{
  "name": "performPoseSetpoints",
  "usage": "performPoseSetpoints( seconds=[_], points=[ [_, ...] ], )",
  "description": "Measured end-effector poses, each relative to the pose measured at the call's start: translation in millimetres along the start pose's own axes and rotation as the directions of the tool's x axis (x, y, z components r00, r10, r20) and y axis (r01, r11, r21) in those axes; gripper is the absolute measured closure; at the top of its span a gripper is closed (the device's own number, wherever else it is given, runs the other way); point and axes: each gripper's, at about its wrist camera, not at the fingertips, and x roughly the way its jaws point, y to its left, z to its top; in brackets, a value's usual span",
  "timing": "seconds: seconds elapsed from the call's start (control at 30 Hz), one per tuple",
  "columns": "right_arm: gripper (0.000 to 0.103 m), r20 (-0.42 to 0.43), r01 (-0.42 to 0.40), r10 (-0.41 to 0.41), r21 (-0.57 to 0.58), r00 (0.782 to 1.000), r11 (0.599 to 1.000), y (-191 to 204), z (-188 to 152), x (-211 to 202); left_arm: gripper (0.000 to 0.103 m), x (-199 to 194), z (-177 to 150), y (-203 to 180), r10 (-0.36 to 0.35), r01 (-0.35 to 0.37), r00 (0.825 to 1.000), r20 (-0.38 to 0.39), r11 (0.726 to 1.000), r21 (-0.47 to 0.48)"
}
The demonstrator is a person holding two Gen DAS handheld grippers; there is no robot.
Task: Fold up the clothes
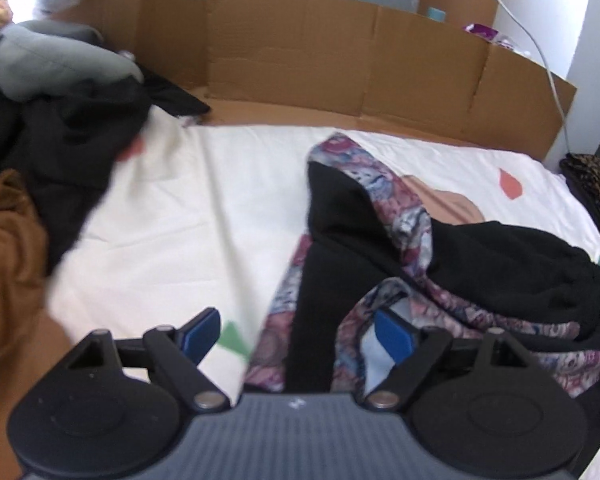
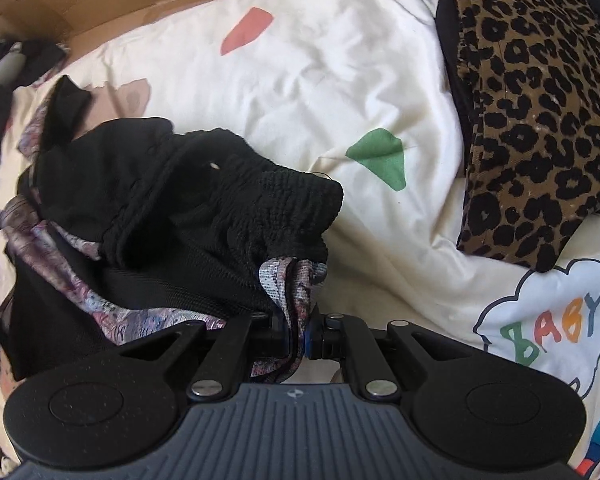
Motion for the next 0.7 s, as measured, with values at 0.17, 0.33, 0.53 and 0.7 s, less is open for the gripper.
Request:
performPoseSetpoints(
  seconds=[0.17,0.33,0.53,0.7],
  points=[
    [0.098,0.066,-0.073,0.069,0.063,0.995,0.995,-15,-21,4,0.017,30,10,-3,0.007,-0.007,1.0,-0.012,1.0,-0.03],
    [0.098,0.163,-0.134,0.113,0.122,0.98,0.983,-25,-50,13,0.023,50,21,3,0.004,-0.007,0.999,-0.038,0.998,-0.068],
    [0.098,0.215,-0.167,0.132,0.155,0.968,0.974,-28,-72,33,0.062,67,20,4,-0.072,0.06,0.991,-0.116,0.994,-0.096],
    [0.098,0.26,-0.199,0.151,0.169,0.954,0.965,-32,-69,28,0.096,51,15,4,-0.072,0.063,0.987,-0.141,0.996,-0.07]
  ],
)
